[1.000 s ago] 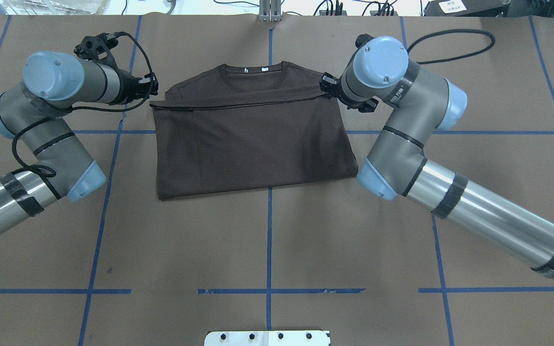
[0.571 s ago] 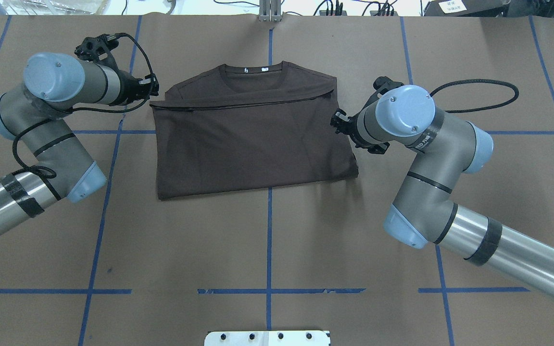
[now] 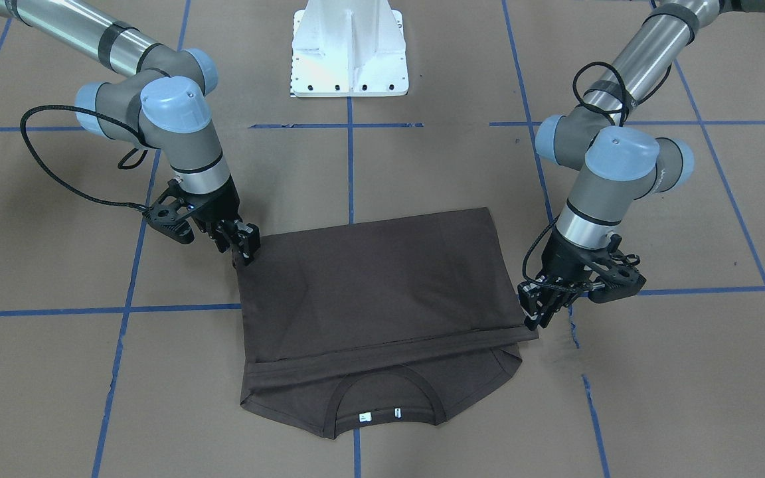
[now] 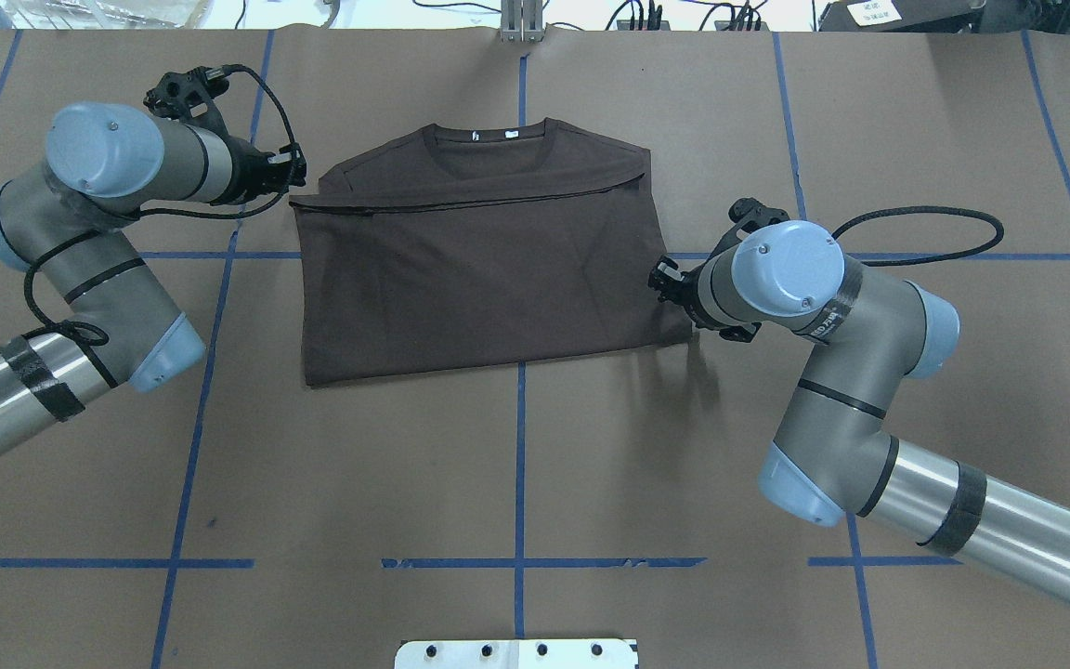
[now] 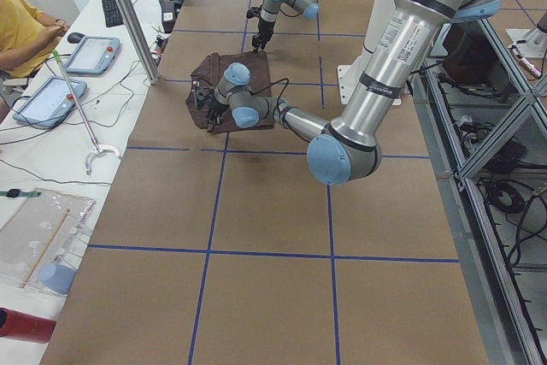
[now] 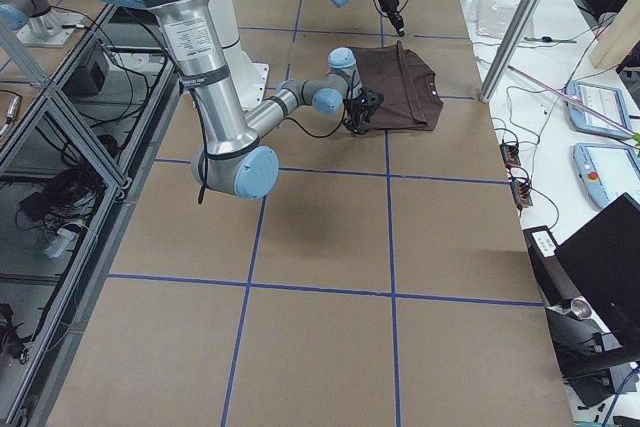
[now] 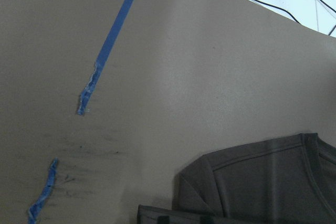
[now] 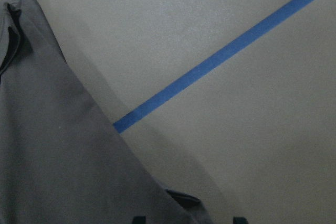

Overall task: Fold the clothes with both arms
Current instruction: 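Move the right gripper to the folded shirt's corner nearest it and grasp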

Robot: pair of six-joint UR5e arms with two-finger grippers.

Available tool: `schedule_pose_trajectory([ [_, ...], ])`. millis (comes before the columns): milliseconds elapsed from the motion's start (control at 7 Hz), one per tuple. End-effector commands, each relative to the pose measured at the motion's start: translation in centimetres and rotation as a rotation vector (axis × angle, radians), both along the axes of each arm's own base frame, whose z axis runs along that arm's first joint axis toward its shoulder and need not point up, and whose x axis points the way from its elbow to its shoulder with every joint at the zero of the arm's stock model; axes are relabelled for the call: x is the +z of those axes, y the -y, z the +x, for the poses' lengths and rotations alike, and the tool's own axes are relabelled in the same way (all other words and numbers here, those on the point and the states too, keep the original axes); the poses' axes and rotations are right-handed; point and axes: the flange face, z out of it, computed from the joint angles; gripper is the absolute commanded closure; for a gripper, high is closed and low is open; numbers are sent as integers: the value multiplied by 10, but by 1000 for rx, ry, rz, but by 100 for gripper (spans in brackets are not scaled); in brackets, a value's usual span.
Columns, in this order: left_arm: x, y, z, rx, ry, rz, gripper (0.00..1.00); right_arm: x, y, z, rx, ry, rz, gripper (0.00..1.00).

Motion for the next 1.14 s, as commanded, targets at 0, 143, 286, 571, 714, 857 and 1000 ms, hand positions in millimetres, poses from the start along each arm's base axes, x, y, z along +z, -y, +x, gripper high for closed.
schedule_pose_trajectory([
  [0,-3,0,-2,-4,-5,3,68,2,-5,-5,-10,-4,-3,36],
  [143,-5,-1,-2,-4,-8,6,68,4,-9,-10,-17,-8,-6,49],
  [286,-2,-1,-3,-4,-5,3,68,5,-10,-8,-19,-8,-7,81],
  [571,-3,-1,-2,-4,-6,4,68,1,-12,-8,-27,0,-4,100],
  [714,-4,-1,-3,-4,-7,5,68,-5,-13,-7,-28,11,2,100],
  [857,-3,-1,-3,-4,-6,4,68,-8,-13,-7,-29,15,4,100],
  [1000,-5,-2,-3,-4,-8,6,68,-27,-22,8,-35,54,18,100],
])
